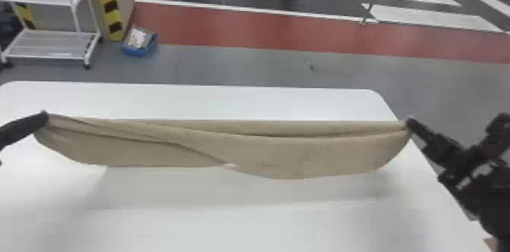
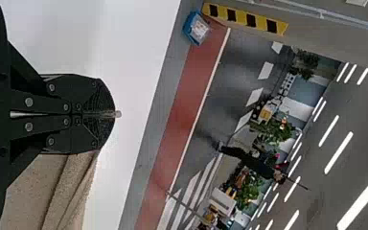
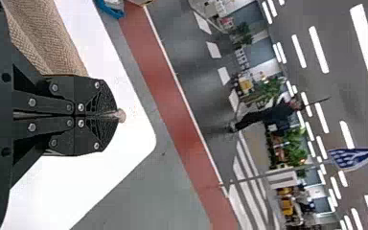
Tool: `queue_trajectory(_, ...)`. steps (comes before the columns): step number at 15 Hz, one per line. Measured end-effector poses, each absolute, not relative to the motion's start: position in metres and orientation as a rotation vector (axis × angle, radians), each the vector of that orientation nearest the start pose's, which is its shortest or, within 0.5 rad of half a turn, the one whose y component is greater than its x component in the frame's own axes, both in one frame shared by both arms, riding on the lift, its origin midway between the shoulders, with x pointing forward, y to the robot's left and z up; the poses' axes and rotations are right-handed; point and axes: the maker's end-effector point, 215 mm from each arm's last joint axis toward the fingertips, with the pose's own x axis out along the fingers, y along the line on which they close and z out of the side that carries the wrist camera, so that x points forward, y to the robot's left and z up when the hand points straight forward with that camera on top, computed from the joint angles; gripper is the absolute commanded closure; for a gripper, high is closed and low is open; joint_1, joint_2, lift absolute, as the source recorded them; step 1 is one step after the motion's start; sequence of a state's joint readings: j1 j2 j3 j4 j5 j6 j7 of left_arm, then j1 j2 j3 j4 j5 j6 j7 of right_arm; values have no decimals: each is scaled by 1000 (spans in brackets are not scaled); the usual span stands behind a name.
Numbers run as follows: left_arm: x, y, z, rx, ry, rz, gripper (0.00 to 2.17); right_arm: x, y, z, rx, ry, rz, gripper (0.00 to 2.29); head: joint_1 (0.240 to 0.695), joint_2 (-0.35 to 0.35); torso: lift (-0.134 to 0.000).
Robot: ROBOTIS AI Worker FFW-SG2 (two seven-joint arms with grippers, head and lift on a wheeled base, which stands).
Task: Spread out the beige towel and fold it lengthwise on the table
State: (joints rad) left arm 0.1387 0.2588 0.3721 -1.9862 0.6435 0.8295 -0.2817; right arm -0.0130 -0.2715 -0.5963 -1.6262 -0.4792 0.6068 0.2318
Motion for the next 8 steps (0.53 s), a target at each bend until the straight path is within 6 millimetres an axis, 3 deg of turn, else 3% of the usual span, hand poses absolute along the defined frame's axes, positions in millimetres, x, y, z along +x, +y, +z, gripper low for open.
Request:
queue_trajectory(1,513,321,-343,-387,382,-234,1359,541,-550,-381,352,288,-243,1514,695,-231,-124)
queue_trajectory(3,513,316,-349,-385,388,-233,1359,569,-557,-404,291,297,-260,259,695,-240,-124)
queue_trajectory(4,513,314,-352,-383,393,-231,1359,578,-558,-410,259,295,-257,-2,695,-241,-124)
queue_trajectory(6,513,311,-357,-379,400,-230,1359,579,-558,-412,233,293,-244,-2,695,-243,-124)
queue_trajectory(8,515,307,-358,-375,401,-235,1359,568,-566,-405,194,288,-243,46,695,-254,-124)
